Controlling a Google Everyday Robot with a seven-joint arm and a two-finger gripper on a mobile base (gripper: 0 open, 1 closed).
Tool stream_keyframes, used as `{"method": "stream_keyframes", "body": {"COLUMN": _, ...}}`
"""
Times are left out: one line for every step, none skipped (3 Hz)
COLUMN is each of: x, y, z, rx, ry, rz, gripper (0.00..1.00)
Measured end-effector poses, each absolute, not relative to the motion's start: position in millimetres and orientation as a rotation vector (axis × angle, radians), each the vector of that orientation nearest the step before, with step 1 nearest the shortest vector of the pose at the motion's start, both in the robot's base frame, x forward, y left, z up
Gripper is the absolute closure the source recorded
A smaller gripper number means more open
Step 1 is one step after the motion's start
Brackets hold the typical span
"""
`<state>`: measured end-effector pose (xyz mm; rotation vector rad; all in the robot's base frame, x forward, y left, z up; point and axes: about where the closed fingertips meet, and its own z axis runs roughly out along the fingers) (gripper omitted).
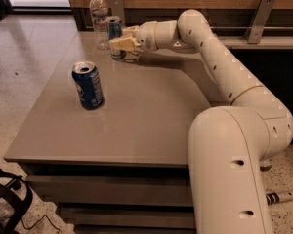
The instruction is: Move redbull can near water bottle
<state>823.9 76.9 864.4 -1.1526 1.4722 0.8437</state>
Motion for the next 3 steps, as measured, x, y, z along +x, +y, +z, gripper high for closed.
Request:
{"method": "stream_keyframes", "body": {"x": 823.5, "y": 80.4, "z": 863.3, "rx": -1.155, "ry": 1.471, "rz": 0.848, "gripper": 0.13}}
{"method": "stream_keyframes", "body": {"x": 823.1, "y": 83.7, "z": 862.2, "rx": -1.158, "ry": 1.471, "rz": 0.853, "gripper": 0.00}}
{"method": "stream_keyframes", "body": {"x": 823.1, "y": 83.8, "z": 862.1, "rx": -1.158, "ry": 1.471, "rz": 0.853, "gripper": 0.00}}
